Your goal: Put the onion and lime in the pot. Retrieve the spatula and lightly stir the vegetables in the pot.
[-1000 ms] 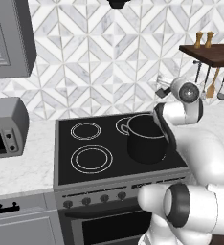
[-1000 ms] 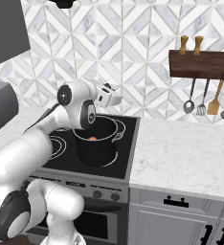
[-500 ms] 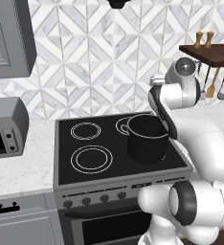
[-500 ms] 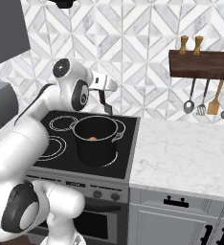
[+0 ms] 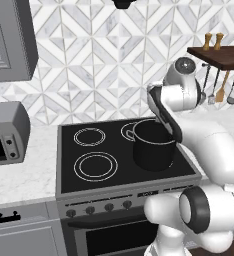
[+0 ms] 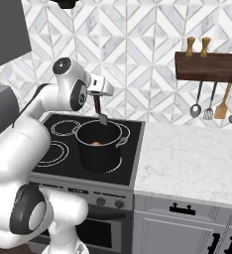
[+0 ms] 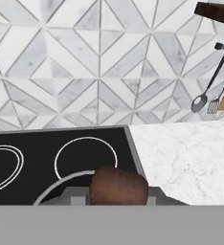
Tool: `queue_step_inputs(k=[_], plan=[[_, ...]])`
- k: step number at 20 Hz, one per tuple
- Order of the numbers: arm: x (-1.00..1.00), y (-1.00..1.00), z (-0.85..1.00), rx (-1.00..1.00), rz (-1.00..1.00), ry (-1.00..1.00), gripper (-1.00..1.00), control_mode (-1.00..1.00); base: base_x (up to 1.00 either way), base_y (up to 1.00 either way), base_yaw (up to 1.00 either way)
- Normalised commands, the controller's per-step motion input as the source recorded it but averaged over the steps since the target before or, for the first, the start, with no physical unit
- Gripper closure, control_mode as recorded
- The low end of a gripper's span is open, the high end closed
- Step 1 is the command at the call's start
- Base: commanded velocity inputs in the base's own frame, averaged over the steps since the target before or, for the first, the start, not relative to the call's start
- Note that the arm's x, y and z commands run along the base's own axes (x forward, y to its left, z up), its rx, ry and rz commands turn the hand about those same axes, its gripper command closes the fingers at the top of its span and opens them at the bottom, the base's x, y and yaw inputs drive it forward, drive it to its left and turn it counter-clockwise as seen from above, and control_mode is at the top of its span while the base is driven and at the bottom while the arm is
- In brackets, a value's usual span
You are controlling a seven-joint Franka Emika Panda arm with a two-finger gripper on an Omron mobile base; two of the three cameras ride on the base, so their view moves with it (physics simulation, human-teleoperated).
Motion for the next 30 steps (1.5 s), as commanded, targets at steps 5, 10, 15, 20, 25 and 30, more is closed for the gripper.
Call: queue_step_inputs(k=[5,10,15,20,25,30], plan=[[0.18,0.14,-0.64,-0.01,0.01,0.06,1.00,-1.00,0.00,0.00,0.00],[0.19,0.01,-0.54,0.00,0.00,0.05,1.00,-1.00,0.00,0.00,0.00],[0.09,0.00,-0.58,0.00,0.00,0.09,1.00,-1.00,0.00,0.00,0.00],[0.12,0.00,-0.47,0.02,0.00,0.09,1.00,-1.00,0.00,0.00,0.00],[0.22,0.00,-0.41,0.04,0.01,0.07,1.00,-1.00,0.00,0.00,0.00],[0.22,0.00,-0.53,0.03,0.02,0.04,1.00,-1.00,0.00,0.00,0.00]])
